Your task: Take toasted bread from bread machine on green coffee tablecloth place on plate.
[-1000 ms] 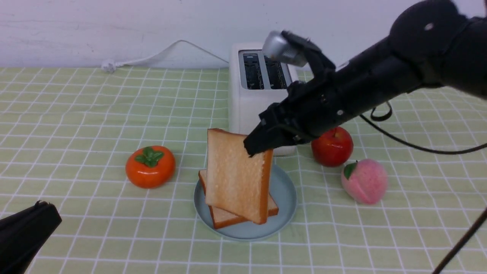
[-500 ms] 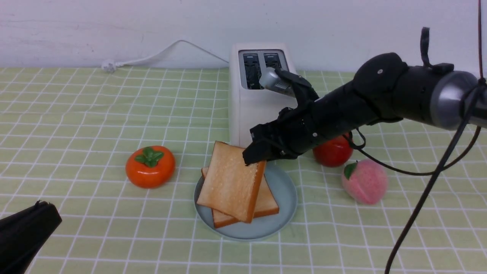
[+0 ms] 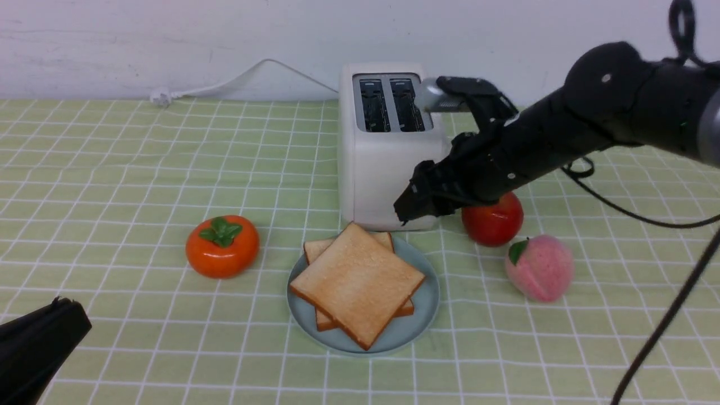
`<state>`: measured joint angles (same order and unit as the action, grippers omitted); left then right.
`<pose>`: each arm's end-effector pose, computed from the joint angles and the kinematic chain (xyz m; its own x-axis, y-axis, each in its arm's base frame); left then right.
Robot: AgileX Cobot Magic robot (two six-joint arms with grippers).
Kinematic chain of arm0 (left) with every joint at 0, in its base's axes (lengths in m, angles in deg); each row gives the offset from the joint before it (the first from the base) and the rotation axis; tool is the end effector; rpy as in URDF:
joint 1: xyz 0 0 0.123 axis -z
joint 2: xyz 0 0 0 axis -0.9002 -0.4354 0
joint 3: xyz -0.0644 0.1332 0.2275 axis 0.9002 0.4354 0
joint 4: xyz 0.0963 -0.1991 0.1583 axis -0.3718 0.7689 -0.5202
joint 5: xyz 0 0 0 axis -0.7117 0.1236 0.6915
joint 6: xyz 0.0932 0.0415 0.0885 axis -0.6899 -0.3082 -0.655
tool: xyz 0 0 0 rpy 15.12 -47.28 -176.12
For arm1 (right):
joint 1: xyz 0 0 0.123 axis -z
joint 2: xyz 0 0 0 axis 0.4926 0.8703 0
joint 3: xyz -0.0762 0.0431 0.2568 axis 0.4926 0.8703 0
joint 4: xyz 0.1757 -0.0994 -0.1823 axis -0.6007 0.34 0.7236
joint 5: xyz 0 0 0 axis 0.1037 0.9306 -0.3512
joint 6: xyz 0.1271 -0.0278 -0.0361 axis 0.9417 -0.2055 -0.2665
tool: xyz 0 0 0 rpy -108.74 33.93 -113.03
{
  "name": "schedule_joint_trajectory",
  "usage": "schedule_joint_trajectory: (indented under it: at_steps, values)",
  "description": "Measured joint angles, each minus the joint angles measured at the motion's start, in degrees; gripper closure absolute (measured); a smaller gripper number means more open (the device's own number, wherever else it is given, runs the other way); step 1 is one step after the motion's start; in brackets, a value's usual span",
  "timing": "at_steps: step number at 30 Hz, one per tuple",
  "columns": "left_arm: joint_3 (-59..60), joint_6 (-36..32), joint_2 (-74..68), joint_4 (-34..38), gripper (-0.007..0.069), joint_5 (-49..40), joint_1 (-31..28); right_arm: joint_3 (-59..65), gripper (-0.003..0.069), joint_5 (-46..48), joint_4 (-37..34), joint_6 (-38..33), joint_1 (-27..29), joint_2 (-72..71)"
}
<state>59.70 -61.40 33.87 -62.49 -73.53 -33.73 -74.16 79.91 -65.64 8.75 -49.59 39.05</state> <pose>0.1331 -0.0764 0.2776 -0.0723 -0.1583 -0.9847 0.4916 0.8534 -0.1733 0.3946 0.2035 0.2484 -0.7485 -0.2472 -0.6153 -0.5343 0.7744 0.3389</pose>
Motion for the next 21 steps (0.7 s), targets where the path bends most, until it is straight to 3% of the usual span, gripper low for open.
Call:
schedule_joint_trajectory:
  at_steps: [2, 7, 8, 9, 11, 13, 21]
  values:
    - [0.0, 0.0, 0.0, 0.0, 0.0637, 0.0, 0.0, 0.0, 0.0228, 1.5, 2.8, 1.9, 0.0, -2.4]
    - [0.0, 0.0, 0.0, 0.0, 0.0637, 0.0, 0.0, 0.0, 0.0443, 13.3, 17.6, 14.7, -0.3, -15.9]
    - [0.0, 0.0, 0.0, 0.0, 0.0637, 0.0, 0.0, 0.5, 0.0526, 16.7, 21.9, 18.4, -0.9, -19.7]
    - [0.0, 0.0, 0.0, 0.0, 0.0637, 0.0, 0.0, 0.5, 0.0536, 17.0, 22.4, 18.4, -0.9, -20.2]
    - [0.0, 0.3, 0.0, 0.0, 0.0637, -0.1, 0.0, 4.3, 0.0641, 19.8, 27.0, 23.6, -2.1, -28.3]
    - [0.0, 0.4, 0.2, 0.0, 0.0637, -0.2, 0.0, 8.7, 0.0673, 20.7, 28.7, 26.7, -2.5, -34.6]
    - [0.0, 0.4, 0.5, 0.0, 0.0634, 0.1, 0.0, 26.8, 0.0662, 20.3, 31.1, 34.6, -2.7, -57.8]
